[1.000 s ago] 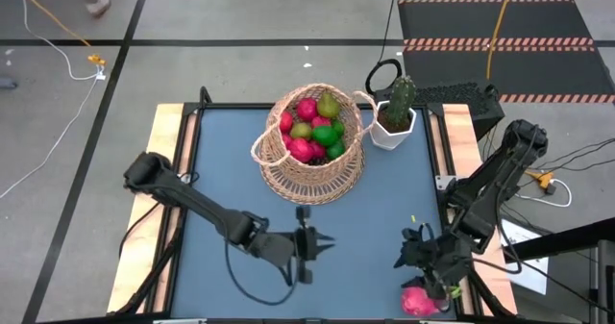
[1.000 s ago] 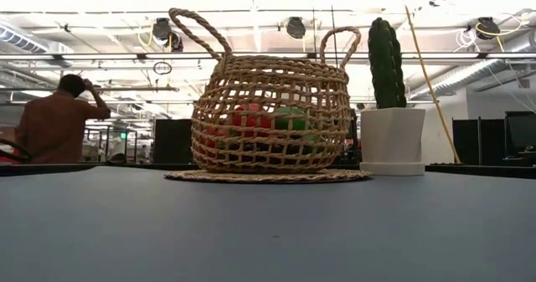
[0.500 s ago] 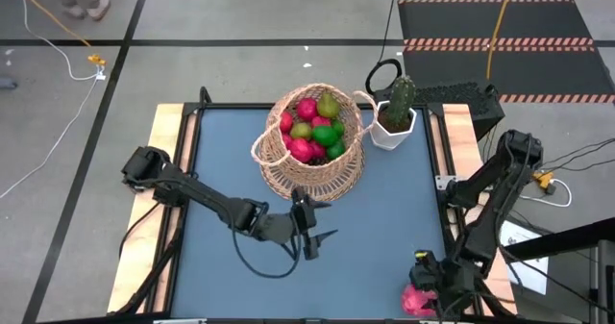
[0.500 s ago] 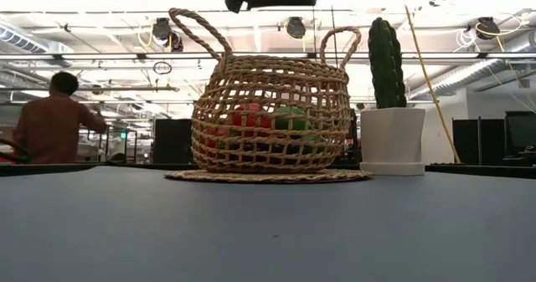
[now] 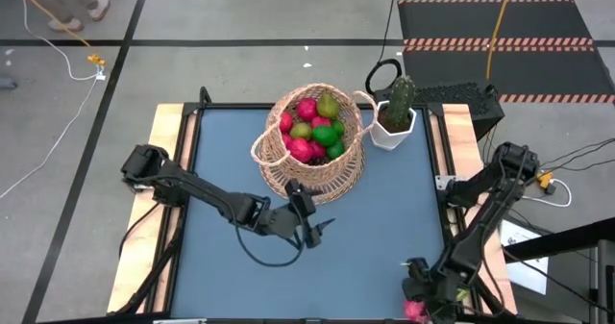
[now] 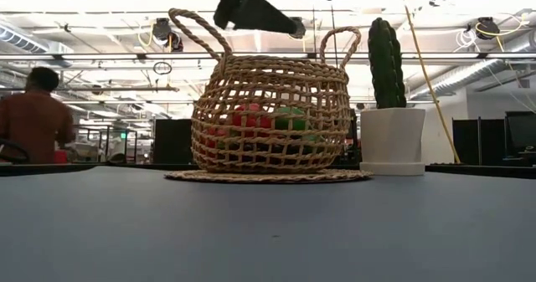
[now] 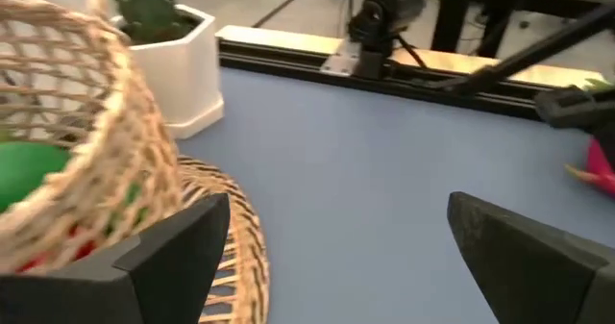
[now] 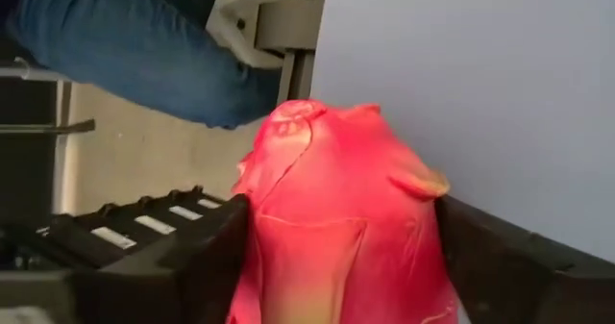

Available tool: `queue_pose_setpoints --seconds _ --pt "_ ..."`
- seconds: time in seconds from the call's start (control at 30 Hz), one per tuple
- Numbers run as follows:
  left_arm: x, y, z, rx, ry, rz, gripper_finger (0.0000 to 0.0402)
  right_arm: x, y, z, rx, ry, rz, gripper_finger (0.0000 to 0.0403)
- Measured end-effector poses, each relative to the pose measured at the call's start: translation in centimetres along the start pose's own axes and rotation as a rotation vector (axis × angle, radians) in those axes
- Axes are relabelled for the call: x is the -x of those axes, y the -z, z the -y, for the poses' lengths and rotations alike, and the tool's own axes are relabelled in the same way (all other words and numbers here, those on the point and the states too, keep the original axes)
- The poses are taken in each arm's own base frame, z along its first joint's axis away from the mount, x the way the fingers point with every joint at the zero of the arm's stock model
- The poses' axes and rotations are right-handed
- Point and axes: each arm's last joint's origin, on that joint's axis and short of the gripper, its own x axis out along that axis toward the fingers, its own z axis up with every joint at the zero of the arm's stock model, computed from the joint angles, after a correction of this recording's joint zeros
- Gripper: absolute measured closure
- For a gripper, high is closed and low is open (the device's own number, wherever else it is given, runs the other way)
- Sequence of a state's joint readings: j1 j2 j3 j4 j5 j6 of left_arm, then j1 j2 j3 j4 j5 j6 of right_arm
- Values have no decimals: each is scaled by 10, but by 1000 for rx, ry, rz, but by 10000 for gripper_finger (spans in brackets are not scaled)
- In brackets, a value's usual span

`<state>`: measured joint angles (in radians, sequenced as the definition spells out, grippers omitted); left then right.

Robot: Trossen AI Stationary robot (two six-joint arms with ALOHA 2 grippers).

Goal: Build produce basket
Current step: Put the pink dragon fruit into the brown basket

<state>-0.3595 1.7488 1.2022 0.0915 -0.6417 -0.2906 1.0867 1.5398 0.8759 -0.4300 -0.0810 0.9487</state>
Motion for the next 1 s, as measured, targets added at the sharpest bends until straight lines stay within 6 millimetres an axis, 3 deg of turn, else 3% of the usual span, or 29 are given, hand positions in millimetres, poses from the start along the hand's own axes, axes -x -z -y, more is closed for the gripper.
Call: queue_pose_setpoints --seconds 0.2,0.33,0.43,0.57,0.77,0.9,1.0 --pt "24 -15 -6 7 -41 11 12 8 -10 14 -7 -17 -69 207" --pt "43 -22 -8 -19 -69 9 12 33 -20 27 39 -18 38 231" --pt "58 -27 -12 -39 -136 22 12 63 -34 38 108 39 268 232" --pt "75 -31 -19 -73 -246 40 12 120 -48 57 225 191 656 232" --pt "81 -32 -29 -73 -355 79 12 214 -66 81 351 655 1288 232" --pt "67 -17 -39 -32 -361 99 12 246 -86 108 420 918 1453 230" --pt "55 2 -49 -43 -322 77 12 248 -106 141 371 1072 1426 217"
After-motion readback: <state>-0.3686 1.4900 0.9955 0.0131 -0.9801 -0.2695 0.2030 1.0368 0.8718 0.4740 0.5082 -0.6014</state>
